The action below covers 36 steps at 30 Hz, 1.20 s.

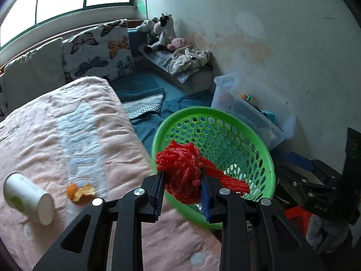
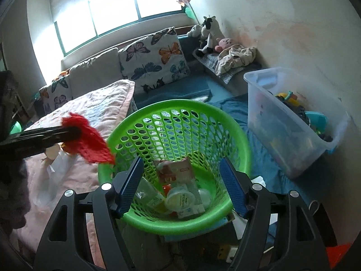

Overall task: Collect trash
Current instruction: 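Release the clear dome lid into the basket with the right gripper while the left releases the red net, then move both tools back over the bed toward the clear round lid and orange peel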

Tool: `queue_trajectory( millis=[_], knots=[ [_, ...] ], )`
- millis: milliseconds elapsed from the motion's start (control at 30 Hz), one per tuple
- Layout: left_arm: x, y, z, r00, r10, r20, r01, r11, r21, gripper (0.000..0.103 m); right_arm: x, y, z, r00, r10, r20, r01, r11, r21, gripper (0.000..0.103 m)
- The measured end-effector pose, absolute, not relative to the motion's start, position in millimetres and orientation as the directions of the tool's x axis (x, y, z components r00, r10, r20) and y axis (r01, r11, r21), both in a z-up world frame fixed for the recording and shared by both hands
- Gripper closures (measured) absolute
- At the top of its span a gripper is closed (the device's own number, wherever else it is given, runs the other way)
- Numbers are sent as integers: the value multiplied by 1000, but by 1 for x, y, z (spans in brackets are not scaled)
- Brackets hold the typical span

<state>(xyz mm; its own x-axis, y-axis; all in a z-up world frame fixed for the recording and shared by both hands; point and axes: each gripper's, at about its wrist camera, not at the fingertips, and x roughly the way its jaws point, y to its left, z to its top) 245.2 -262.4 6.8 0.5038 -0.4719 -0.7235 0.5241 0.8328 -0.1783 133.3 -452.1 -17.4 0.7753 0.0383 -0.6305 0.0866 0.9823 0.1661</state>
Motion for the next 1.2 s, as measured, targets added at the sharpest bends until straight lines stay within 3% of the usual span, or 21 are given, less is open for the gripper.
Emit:
queue_trajectory(
  millis=[167, 433, 1200],
  knots=[
    [252, -282, -5, 469, -480, -742, 533, 823, -196, 73, 122, -458, -15, 785, 41, -618, 96, 978, 187, 32],
    [253, -294, -19, 444, -507, -739, 539, 810, -232, 43, 114, -462, -18, 784, 43, -619, 107, 973, 202, 32],
    [202, -182, -4, 557, -450, -698, 431, 875, -220, 42, 95, -424, -6, 798, 99, -594, 49, 973, 228, 28]
  ],
)
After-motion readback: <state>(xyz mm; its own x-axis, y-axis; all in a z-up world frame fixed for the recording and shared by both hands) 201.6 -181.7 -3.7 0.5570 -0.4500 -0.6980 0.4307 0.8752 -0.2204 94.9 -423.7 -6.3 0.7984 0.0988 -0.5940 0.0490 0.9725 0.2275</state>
